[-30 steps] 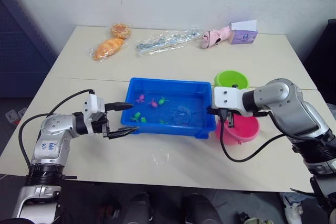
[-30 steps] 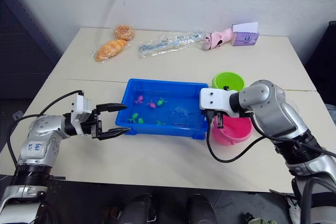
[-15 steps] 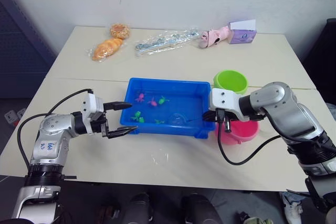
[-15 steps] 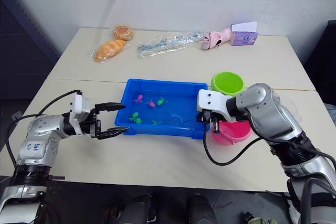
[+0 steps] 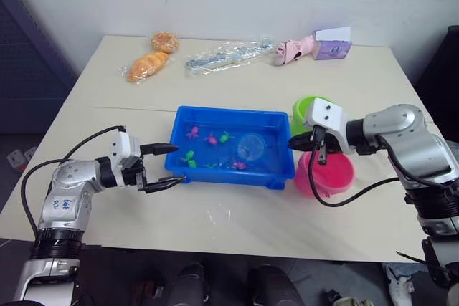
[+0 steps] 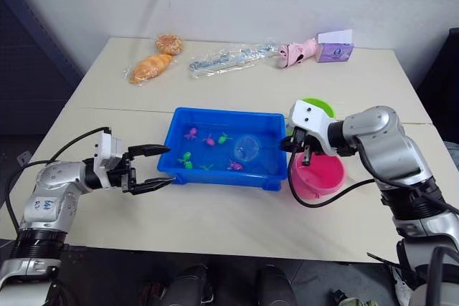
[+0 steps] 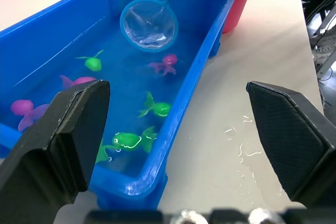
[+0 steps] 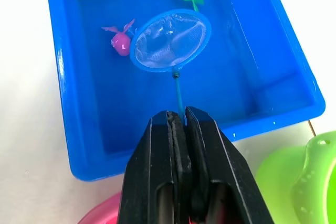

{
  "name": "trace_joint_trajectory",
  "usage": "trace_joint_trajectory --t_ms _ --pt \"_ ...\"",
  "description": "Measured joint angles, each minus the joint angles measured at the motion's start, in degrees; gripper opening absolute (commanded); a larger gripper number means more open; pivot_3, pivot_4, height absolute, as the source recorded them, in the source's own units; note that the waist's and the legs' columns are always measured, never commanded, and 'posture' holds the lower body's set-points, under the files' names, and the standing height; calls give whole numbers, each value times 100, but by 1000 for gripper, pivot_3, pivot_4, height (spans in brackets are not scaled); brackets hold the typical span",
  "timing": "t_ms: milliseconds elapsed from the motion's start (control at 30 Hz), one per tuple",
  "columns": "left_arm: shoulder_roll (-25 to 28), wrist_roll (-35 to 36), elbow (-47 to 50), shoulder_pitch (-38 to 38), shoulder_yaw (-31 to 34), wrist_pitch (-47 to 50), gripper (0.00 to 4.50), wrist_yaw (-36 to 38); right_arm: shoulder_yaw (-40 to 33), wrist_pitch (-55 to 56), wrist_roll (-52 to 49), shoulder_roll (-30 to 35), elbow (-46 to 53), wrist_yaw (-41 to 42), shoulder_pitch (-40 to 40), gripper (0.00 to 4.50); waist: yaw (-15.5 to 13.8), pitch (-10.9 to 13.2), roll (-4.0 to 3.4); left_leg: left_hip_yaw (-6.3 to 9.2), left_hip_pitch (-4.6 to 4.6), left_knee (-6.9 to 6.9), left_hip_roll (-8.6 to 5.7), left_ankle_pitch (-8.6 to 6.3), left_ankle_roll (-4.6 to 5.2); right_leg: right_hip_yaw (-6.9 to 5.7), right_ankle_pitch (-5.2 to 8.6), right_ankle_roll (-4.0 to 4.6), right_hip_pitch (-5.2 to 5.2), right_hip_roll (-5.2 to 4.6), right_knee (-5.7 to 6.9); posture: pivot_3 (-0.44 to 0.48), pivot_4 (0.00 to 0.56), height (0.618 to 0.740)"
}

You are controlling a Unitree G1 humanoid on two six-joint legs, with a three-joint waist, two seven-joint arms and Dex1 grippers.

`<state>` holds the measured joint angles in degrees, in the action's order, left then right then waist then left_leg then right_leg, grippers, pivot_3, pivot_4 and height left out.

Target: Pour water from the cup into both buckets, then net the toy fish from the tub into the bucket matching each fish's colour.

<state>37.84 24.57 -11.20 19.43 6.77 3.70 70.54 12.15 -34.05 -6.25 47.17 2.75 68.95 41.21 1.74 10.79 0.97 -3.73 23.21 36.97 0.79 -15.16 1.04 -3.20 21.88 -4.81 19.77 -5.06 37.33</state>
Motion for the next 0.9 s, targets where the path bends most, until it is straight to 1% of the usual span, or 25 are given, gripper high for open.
trace_joint_trajectory --t_ms 200,333,400,500,600,800,900 --pt "44 1 11 -44 0 3 4473 9 114 156 76 -2 110 -142 -178 0 3 1 -1 -1 0 -2 0 0 0 0 0 0 1 0 0 0 150 740" --pt "59 1 14 -52 0 9 4473 12 308 559 432 -21 111 -418 -187 0 -1 1 -1 -1 1 -1 0 0 -1 0 0 0 1 0 -1 0 150 740" --pt "59 1 24 -51 0 18 4473 12 435 758 650 -133 37 -595 -188 0 4 1 -2 -2 0 -2 0 -1 -2 0 0 0 2 0 0 0 150 740" --pt "59 1 30 -51 0 41 4473 9 556 755 715 -246 25 -609 -189 0 1 1 -2 -2 1 -2 0 -1 -2 0 0 0 3 0 1 0 150 740" --pt "59 1 37 -48 0 57 4473 2 577 536 643 -305 182 -480 -225 0 -5 2 -3 -1 1 -2 0 -1 -1 0 0 0 2 0 1 0 150 740" --pt "60 1 41 -40 0 59 4473 -39 500 -485 -36 -605 656 -378 -352 0 -3 2 -3 0 1 -2 0 -2 0 0 0 0 2 0 0 0 150 740" --pt "60 1 41 -30 1 59 4473 -44 183 -906 -363 -631 732 -489 -385 0 -6 2 -3 1 2 -3 0 -4 1 0 0 0 1 -2 -3 0 150 740"
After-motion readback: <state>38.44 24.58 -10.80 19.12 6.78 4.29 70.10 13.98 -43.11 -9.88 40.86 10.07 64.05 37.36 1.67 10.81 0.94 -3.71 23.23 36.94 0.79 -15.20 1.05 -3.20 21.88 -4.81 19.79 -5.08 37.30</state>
